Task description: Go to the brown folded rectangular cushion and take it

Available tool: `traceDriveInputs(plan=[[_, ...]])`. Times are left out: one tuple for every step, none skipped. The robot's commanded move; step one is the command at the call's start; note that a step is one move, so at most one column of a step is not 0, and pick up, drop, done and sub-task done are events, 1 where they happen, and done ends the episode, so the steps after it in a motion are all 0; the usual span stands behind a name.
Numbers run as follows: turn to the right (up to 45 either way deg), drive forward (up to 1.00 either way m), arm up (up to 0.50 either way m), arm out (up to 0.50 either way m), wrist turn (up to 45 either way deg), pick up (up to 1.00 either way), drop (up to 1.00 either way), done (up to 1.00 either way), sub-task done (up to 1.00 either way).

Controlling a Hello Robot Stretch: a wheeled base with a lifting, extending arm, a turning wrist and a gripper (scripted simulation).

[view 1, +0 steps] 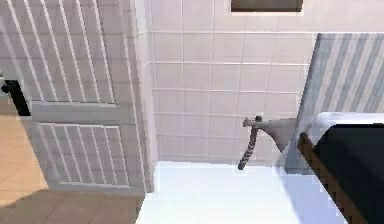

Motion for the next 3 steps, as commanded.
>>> traceDriveInputs(plan=[[-45.0,0.0,0.0,0.0,0.0,0.0,0.0,0.0,0.0],[-15.0,0.0,0.0,0.0,0.0,0.0,0.0,0.0,0.0],[0.0,1.0,0.0,0.0,0.0,0.0,0.0,0.0,0.0]])
